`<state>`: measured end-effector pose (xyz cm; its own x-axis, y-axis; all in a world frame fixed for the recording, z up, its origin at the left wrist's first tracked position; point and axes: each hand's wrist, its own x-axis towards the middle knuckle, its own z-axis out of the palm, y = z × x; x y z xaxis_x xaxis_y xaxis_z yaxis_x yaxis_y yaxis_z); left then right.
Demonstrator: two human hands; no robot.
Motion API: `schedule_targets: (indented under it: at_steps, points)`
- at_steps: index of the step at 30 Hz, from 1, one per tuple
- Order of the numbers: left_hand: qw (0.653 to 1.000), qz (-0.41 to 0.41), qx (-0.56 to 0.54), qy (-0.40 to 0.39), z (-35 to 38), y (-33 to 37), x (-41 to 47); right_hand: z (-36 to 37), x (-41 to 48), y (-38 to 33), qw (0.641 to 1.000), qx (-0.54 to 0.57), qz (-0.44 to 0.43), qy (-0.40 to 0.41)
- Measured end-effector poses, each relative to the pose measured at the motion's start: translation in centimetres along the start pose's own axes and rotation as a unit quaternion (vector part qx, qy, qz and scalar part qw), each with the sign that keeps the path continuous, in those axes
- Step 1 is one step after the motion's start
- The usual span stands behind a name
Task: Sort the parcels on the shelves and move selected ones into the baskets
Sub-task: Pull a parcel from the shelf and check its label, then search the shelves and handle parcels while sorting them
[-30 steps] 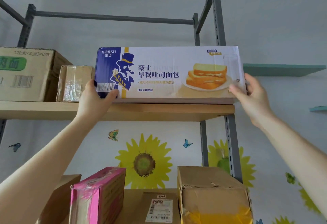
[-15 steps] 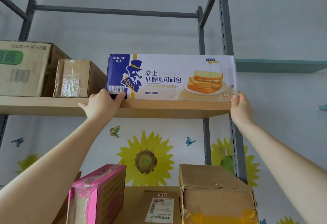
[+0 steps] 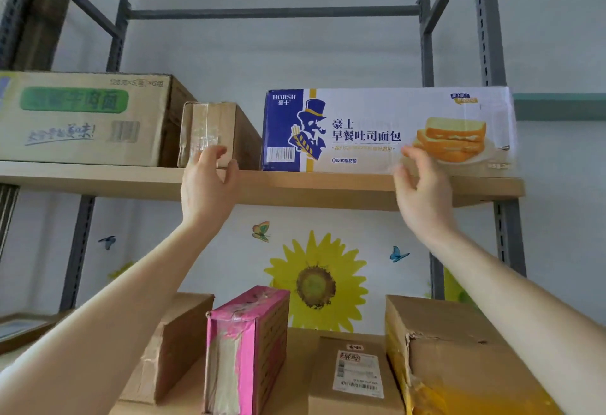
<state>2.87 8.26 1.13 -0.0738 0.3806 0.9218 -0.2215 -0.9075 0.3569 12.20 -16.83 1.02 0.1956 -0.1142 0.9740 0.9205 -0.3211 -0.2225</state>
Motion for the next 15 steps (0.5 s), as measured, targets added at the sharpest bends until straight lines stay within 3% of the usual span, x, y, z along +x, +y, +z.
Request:
schedule_targets:
  at_steps: [4, 7, 15]
  points:
    - [0.998, -0.060, 0.005, -0.001, -2.9, -3.2, 3.6, 7.2, -0.3, -7.6, 0.989, 0.110, -0.016, -0.097]
    - [0.994, -0.084, 0.017, -0.067, -3.8, -5.4, 6.5, 12.2, 0.8, -11.9, 0.988, 0.091, 0.014, -0.126]
    - [0.974, -0.006, -0.031, -0.226, -2.8, -7.9, 10.0, 20.1, 3.0, -15.7, 0.967, 0.056, 0.184, -0.169]
